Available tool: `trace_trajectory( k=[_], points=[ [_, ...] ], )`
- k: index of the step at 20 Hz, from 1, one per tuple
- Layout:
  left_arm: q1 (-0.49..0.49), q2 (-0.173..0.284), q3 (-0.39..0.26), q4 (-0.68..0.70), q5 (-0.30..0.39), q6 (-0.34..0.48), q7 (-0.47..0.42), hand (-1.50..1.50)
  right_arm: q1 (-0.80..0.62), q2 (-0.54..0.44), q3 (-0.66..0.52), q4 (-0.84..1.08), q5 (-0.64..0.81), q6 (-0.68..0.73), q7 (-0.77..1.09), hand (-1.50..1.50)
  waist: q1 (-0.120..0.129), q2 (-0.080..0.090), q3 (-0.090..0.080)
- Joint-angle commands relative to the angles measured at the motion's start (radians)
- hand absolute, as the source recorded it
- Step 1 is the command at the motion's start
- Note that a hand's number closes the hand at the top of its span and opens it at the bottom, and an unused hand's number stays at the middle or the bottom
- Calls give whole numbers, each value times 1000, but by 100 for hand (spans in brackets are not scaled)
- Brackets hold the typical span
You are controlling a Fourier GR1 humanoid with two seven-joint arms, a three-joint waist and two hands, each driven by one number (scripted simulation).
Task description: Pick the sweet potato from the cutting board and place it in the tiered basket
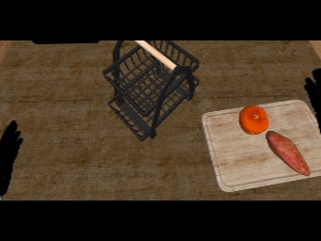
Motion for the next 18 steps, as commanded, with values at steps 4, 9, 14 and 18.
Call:
trace_trajectory(
  k=[4,9,14,18],
  points=[
    [-97,-11,-24,-64,18,-99,-23,0,-28,43,148,-218,-133,395,-144,150,-6,-31,-9],
    [-136,-48,-52,-152,71,-178,3,0,186,-44,90,-156,19,259,-179,-150,-17,-22,-10],
    [-140,-90,-29,-126,59,-234,-35,0,253,-63,38,-168,72,374,-420,-150,10,-19,-11],
    [-118,-120,-66,-116,38,-230,-49,0,219,-227,-38,-166,153,416,-455,-150,14,-19,-11]
  ],
)
